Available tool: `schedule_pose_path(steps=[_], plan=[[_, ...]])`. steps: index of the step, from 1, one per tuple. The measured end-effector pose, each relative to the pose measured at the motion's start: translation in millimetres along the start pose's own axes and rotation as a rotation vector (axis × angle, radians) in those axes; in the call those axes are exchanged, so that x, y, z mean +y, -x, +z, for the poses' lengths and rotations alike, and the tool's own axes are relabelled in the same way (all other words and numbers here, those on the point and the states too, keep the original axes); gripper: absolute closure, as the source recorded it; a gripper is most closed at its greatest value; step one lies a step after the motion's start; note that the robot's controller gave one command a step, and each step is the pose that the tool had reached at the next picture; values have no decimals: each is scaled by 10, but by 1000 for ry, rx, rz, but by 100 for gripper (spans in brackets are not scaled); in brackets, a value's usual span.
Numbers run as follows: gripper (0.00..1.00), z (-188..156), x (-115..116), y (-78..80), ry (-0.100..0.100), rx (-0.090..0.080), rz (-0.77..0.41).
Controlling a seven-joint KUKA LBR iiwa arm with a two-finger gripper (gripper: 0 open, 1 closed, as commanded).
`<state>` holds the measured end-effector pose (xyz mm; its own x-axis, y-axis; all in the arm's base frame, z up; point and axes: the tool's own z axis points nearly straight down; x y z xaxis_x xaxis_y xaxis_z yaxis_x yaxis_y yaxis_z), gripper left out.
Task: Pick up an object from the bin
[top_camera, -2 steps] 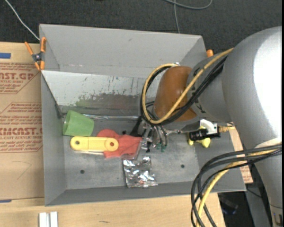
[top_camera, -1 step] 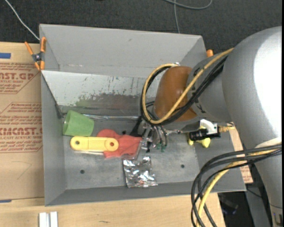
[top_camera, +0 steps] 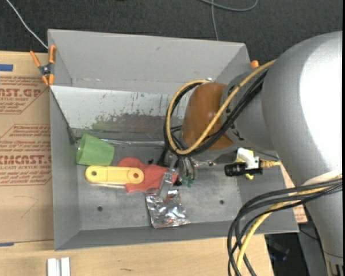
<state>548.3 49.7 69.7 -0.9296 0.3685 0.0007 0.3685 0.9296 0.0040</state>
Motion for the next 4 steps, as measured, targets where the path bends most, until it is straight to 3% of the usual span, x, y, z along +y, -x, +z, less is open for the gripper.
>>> schedule_pose_path(steps=[1, 2, 3, 4], plan=[[100, -4, 199, -209, -1, -2, 146], [100, -4, 199, -209, -1, -2, 146], [100, -815, 133, -46, -3, 1, 153], [100, -1407, 542, -103, 5, -8, 84]])
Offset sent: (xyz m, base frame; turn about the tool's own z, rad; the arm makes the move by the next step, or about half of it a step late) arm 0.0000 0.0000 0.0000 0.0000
